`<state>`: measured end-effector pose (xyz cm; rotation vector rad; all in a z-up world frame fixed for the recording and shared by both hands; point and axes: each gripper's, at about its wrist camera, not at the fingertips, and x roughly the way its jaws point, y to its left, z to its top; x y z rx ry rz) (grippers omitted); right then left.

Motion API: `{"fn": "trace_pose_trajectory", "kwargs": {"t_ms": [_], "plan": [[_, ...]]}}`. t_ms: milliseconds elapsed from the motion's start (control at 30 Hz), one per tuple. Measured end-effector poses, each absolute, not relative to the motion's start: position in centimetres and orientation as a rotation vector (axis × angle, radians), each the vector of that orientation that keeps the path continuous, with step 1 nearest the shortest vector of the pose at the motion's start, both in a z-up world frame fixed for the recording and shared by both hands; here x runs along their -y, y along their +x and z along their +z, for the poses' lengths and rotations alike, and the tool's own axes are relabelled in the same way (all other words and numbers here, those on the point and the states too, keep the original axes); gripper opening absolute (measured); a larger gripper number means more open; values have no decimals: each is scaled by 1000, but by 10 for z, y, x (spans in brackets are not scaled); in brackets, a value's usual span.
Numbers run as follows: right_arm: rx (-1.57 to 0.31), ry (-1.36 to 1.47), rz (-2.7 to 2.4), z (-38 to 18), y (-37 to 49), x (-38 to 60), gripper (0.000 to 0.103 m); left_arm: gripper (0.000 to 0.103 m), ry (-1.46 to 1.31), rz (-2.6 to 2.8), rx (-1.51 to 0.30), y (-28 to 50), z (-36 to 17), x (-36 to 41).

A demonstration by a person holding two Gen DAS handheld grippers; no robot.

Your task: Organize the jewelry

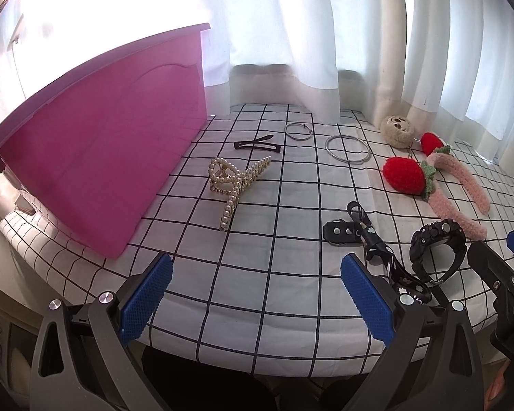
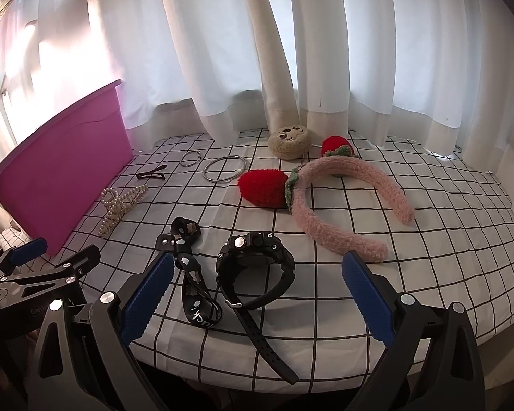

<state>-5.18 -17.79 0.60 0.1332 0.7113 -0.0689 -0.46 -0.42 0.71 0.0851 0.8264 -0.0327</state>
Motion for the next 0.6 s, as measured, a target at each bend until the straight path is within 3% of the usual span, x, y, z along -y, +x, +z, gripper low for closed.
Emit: {"fn": "trace_pose_trajectory", "kwargs": {"t_ms": [600], "plan": [[-715, 131, -65, 7, -51, 177, 94, 97, 104, -32, -808, -6, 9, 4]]}}
